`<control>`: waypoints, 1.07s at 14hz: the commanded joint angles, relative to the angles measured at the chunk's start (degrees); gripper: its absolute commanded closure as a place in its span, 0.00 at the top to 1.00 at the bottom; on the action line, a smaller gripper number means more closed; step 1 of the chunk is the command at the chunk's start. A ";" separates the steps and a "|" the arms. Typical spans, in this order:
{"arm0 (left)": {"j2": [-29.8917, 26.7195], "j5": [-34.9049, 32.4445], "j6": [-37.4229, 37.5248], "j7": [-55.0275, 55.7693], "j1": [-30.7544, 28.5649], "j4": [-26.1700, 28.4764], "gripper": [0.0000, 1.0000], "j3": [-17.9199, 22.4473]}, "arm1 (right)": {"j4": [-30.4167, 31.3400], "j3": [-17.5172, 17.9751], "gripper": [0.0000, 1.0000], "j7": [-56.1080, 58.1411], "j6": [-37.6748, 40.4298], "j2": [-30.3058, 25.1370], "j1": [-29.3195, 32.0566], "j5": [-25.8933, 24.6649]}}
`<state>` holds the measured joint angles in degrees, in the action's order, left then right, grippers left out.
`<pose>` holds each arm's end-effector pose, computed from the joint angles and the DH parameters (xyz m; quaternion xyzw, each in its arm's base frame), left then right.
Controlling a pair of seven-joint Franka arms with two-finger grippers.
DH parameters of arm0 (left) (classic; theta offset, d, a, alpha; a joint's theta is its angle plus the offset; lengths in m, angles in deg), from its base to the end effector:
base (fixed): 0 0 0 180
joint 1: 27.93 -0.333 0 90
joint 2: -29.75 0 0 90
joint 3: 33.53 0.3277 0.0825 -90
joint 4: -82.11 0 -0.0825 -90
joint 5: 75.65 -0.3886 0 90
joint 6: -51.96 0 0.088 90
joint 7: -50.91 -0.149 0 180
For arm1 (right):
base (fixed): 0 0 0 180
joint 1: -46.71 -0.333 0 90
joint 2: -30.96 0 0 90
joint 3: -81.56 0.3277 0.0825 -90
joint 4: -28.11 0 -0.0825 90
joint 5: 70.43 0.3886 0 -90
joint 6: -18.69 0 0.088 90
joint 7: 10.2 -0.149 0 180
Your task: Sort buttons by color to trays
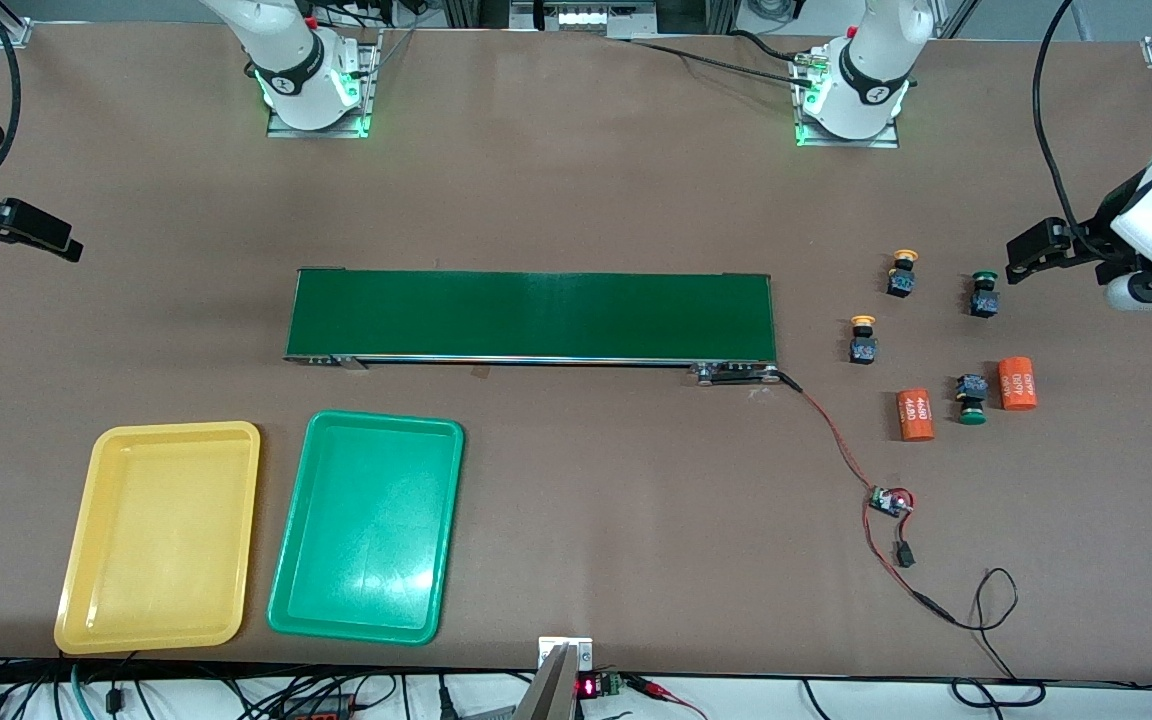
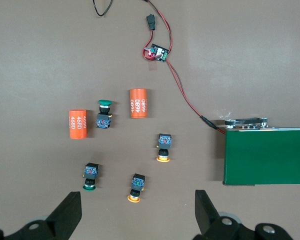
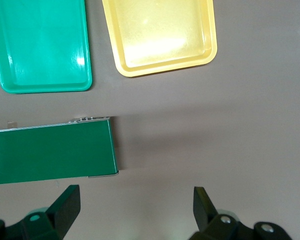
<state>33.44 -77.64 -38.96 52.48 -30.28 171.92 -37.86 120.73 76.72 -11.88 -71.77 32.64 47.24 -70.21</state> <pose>0.5774 -0.0136 0.5607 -0.9996 0.0042 0.0219 0.0156 0.5612 -0.0516 0.5568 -0.9975 0.0616 0.0334 0.0018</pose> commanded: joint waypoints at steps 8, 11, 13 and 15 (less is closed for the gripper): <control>-0.36 -1.09 -0.05 -0.25 -0.11 0.10 1.00 -1.30 | -0.42 0.27 1.00 -1.31 0.54 -0.27 0.44 0.31; 0.08 -0.48 0.91 -0.77 -0.72 0.19 1.00 -1.21 | -0.42 0.27 1.00 -1.22 0.54 -0.18 0.44 0.31; 2.27 -0.57 5.12 -0.42 -0.73 -0.77 1.00 -1.12 | -0.42 0.27 1.00 -1.31 0.54 -0.18 0.44 0.39; 4.29 -0.48 5.32 -0.52 -1.08 -1.04 1.00 -0.95 | -0.42 0.27 1.00 -0.70 0.54 -0.09 0.35 0.39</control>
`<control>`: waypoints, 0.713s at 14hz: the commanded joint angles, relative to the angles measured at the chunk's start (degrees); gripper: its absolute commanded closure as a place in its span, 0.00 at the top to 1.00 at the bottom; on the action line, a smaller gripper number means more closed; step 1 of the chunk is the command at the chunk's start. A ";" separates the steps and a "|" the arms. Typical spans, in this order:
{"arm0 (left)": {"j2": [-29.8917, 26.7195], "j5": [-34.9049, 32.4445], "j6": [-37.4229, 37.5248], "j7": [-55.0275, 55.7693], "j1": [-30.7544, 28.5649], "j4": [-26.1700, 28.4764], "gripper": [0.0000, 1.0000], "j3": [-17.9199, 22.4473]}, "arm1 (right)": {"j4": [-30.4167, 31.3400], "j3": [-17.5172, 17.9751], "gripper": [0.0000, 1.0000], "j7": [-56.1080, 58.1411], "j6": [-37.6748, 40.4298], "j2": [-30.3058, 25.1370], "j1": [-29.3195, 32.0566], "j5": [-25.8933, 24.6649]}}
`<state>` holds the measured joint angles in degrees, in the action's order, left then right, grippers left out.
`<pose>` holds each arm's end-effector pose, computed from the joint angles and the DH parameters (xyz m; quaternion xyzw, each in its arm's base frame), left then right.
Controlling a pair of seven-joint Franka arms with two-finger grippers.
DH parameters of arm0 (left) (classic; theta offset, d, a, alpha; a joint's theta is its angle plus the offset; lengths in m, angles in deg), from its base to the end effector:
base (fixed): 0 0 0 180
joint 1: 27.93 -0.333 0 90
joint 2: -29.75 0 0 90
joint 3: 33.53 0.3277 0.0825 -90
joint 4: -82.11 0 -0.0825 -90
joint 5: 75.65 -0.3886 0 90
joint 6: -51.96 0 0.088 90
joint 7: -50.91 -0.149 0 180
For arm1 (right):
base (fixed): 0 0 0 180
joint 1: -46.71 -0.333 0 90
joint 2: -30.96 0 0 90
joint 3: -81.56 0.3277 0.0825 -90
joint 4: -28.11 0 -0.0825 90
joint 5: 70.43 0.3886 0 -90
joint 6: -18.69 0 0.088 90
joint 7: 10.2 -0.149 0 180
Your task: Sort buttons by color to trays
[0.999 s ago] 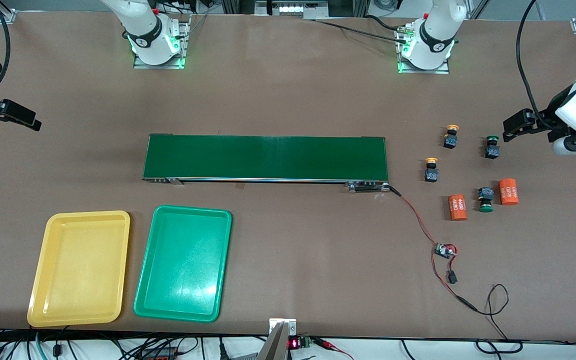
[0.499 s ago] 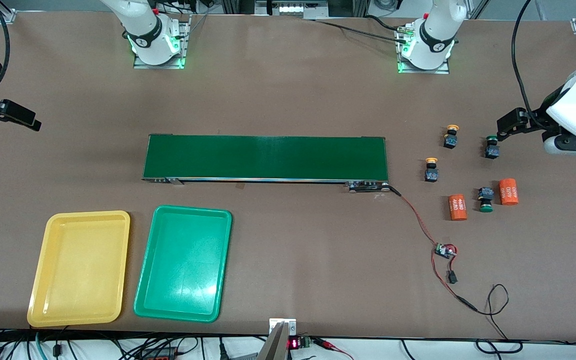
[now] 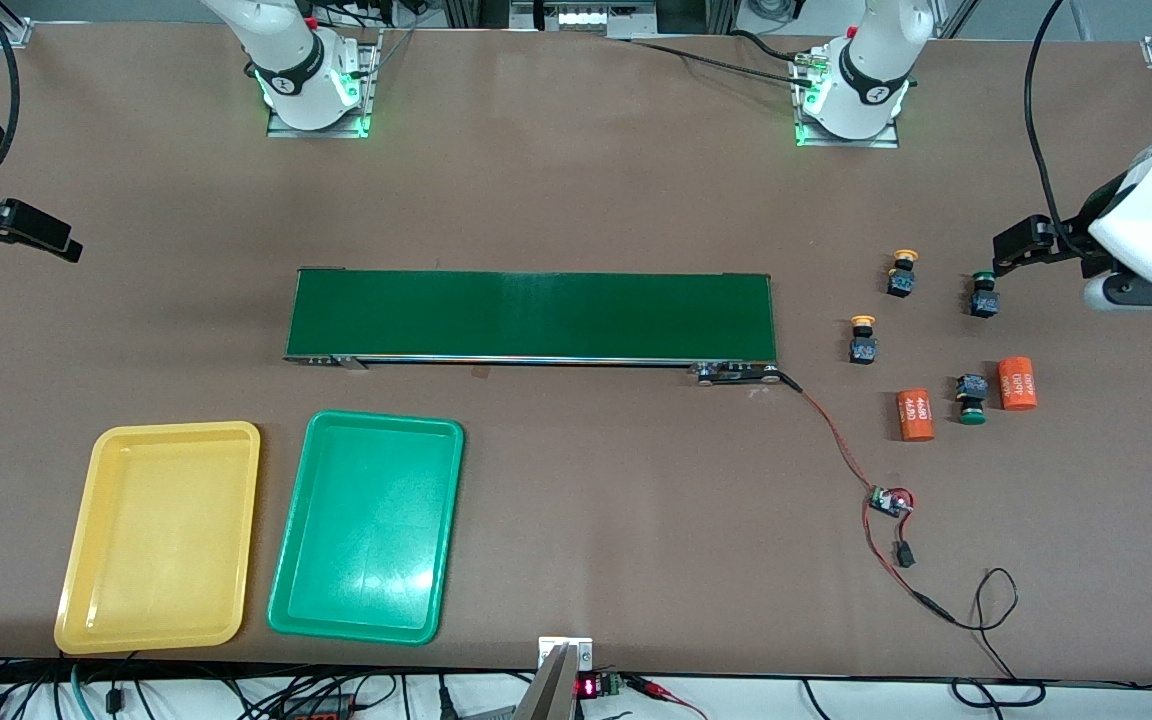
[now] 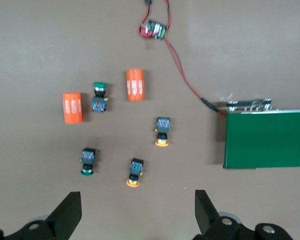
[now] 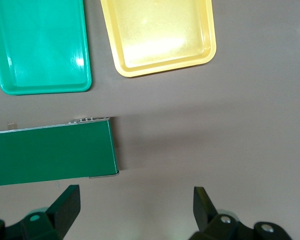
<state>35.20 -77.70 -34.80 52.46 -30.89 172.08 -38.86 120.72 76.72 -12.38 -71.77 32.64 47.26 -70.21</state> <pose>0.5722 -0.0161 0.5365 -0.9970 0.0076 0.0748 0.0160 0.5612 -0.0518 0.5569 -0.9973 0.0661 0.0333 0.0016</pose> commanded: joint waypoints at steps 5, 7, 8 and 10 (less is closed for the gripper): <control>5.88 -1.03 0.64 -2.25 -0.55 -0.32 1.00 0.32 | -0.41 0.36 1.00 -0.63 0.54 -0.10 0.06 0.31; 8.51 -1.12 -2.77 -2.25 -1.08 0.03 1.00 0.40 | -0.41 0.36 1.00 -0.72 0.54 -0.01 0.24 0.48; 9.74 -1.12 -6.54 -2.25 -1.26 1.69 1.00 0.41 | -0.41 0.36 1.00 -0.72 0.63 -0.01 0.24 0.48; 11.32 -1.12 -16.45 -2.08 -1.43 6.16 1.00 0.49 | -0.41 0.36 1.00 -0.81 0.63 0.08 0.24 0.48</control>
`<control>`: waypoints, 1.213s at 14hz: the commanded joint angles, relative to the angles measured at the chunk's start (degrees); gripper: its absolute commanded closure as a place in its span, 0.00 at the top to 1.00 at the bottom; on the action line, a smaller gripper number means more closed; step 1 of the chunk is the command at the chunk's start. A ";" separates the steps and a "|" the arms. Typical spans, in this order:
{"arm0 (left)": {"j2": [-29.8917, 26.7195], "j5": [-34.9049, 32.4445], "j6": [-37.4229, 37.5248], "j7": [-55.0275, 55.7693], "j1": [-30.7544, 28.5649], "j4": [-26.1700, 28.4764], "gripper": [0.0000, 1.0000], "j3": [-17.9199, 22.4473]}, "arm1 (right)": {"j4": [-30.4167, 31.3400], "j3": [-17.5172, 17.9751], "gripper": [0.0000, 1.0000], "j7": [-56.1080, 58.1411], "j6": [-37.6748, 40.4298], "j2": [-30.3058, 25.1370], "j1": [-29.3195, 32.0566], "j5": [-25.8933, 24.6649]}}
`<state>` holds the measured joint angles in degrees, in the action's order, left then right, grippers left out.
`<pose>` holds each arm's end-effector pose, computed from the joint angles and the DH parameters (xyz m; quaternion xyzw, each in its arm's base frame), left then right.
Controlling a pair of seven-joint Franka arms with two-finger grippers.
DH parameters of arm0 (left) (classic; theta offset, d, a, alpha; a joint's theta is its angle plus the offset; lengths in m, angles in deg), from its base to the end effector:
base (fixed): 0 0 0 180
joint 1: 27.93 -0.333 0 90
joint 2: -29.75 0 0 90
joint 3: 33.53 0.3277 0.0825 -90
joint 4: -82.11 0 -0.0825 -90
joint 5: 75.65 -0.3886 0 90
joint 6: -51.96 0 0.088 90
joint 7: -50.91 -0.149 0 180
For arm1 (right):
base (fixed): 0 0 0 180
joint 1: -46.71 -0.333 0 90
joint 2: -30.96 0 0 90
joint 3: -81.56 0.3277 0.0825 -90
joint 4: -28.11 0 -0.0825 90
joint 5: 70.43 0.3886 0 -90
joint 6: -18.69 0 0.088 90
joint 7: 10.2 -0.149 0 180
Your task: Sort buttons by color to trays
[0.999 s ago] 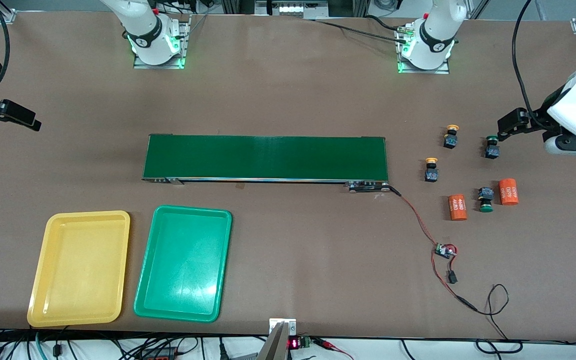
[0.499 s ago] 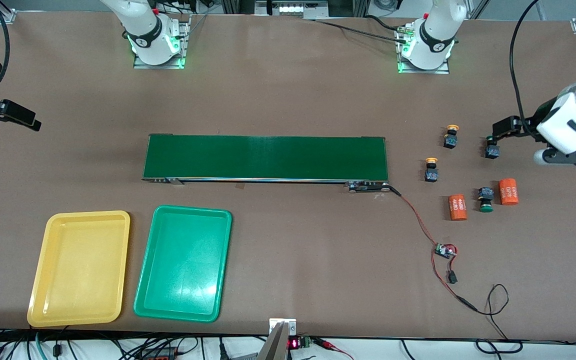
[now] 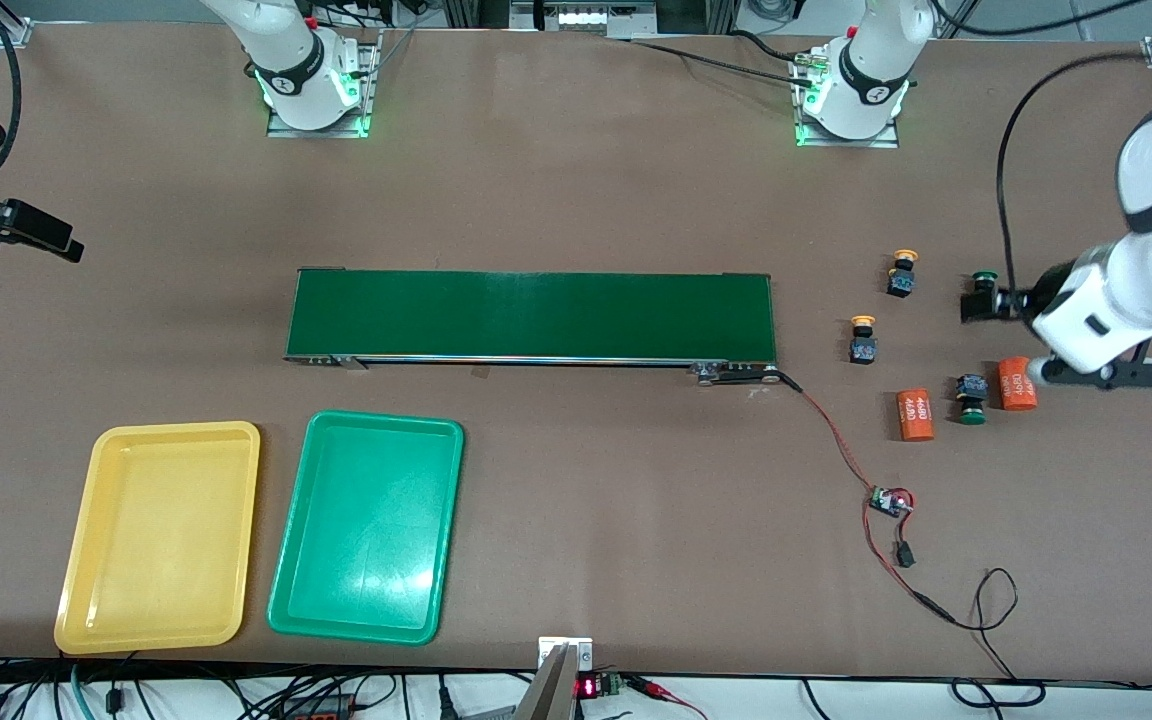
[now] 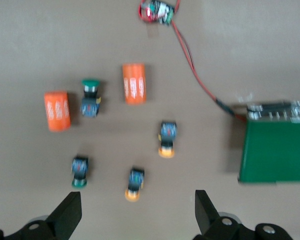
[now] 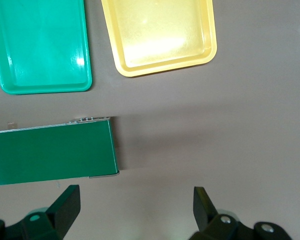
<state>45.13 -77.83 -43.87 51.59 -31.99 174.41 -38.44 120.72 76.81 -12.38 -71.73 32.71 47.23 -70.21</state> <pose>0.6173 0.0001 0.4243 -0.9947 0.0050 0.1026 0.0085 0.5615 -0.0506 0.5561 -0.9973 0.0650 0.0343 0.0016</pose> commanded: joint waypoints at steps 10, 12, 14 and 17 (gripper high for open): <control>9.57 -5.56 -45.20 -1.38 -2.98 19.49 1.00 0.17 | -0.41 0.36 1.00 -0.81 0.50 0.10 0.10 0.92; 12.20 -5.65 -49.43 -1.47 -3.06 20.46 1.00 0.17 | -0.41 0.36 1.00 -0.72 0.59 0.19 0.19 0.84; 13.88 -5.65 -51.99 -1.47 -3.15 20.82 1.00 0.17 | -0.32 0.36 1.00 -0.63 0.59 0.19 0.27 0.92; 15.90 -5.56 -52.44 -1.29 -3.77 20.73 1.00 0.17 | -0.41 0.36 1.00 -0.63 0.59 0.19 0.27 0.92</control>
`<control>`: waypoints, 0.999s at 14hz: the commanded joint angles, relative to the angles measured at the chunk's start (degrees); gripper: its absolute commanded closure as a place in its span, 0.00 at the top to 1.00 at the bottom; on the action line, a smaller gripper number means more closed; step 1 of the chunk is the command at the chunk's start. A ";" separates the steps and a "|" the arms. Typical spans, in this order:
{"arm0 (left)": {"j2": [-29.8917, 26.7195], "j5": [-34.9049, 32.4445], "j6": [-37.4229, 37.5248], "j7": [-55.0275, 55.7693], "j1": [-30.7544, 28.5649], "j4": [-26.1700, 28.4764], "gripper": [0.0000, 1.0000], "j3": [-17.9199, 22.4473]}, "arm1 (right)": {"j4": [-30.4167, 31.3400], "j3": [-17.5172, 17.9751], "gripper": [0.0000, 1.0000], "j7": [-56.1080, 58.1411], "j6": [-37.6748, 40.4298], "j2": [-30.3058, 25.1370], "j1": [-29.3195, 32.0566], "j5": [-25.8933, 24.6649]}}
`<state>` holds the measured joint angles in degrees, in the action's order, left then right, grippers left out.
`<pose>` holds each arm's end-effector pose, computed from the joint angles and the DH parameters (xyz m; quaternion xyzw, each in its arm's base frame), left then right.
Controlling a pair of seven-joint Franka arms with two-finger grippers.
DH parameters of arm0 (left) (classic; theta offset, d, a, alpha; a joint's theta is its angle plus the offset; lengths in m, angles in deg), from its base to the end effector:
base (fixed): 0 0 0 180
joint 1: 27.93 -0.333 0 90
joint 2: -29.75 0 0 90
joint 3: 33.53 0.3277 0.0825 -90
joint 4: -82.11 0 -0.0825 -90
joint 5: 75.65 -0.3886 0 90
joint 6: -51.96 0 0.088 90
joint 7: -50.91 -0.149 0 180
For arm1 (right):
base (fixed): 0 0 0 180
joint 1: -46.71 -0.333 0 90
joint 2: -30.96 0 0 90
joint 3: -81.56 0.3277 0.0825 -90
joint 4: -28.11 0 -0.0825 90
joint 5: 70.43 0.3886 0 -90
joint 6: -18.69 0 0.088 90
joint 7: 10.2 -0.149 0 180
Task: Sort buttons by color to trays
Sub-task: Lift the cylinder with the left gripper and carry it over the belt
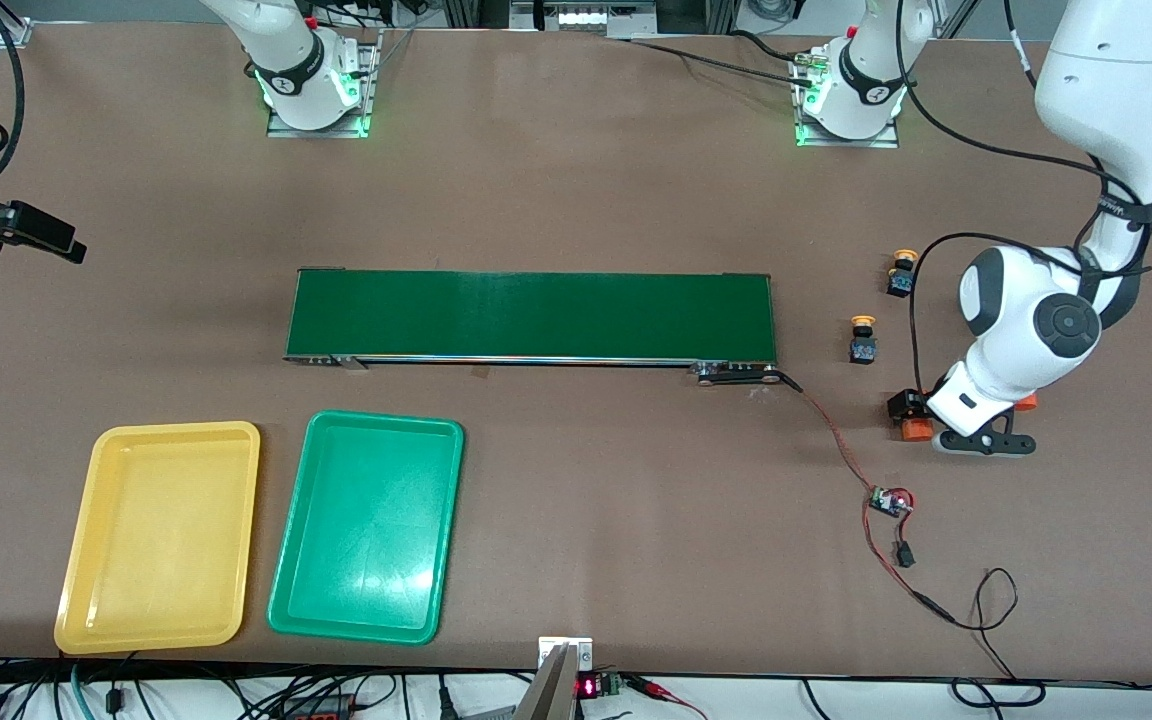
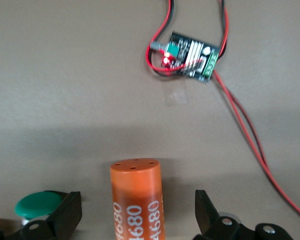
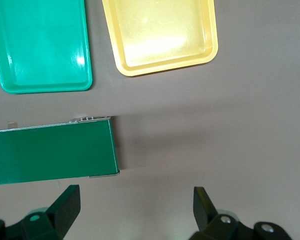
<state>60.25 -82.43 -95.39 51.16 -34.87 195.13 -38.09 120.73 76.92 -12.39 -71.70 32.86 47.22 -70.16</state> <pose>0.6322 0.0273 0.1683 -0.9991 0.0196 -0.0347 0.0143 0.5621 -0.0493 0.5545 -0.9973 0.0641 0.0359 0.0019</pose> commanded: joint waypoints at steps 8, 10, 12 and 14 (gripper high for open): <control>2.02 -0.96 2.75 1.16 -1.06 -1.13 0.25 -0.71 | -0.42 0.25 1.00 -0.54 0.65 0.12 0.37 0.87; 1.76 -1.04 9.50 0.38 -0.89 -5.77 0.19 -0.98 | -0.33 0.25 1.00 -0.54 0.65 0.03 0.37 0.87; 1.67 -1.04 16.97 -1.11 -0.71 -11.83 0.17 -1.16 | -0.33 0.25 1.00 -0.54 0.65 0.12 0.37 0.87; 0.88 -0.87 24.80 -3.40 0.51 -16.67 0.13 -2.03 | -0.42 0.25 1.00 -0.54 0.65 0.12 0.37 0.87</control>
<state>62.10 -82.44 -78.29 49.80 -35.34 183.57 -39.19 120.73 76.96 -12.39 -71.67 32.89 47.23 -70.15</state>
